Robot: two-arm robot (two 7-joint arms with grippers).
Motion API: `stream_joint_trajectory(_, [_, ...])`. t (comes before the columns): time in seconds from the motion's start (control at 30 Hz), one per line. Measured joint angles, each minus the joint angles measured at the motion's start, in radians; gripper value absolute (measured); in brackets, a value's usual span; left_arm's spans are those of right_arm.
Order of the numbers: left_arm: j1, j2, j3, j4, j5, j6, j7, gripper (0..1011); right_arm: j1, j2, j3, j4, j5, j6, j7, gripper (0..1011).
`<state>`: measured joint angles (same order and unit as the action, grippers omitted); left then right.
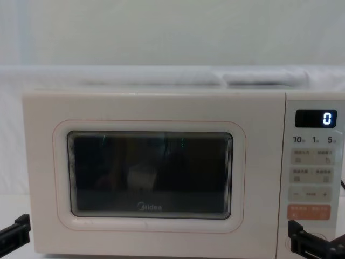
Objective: Press the button to open the microwave door with one hand; close the microwave door with the other hand.
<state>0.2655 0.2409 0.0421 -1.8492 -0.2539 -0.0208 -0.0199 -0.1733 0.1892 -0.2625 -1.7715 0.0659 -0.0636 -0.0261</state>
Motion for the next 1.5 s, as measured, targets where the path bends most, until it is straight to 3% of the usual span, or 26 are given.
stream_joint_trajectory(1.37, [0.0,0.0,0.0,0.0,0.0,0.0,0.0,1001,0.0,0.0,0.0,0.0,0.0,0.0,0.0,1002])
stream_joint_trajectory(1.5, [0.0,0.0,0.0,0.0,0.0,0.0,0.0,1001,0.0,0.0,0.0,0.0,0.0,0.0,0.0,960])
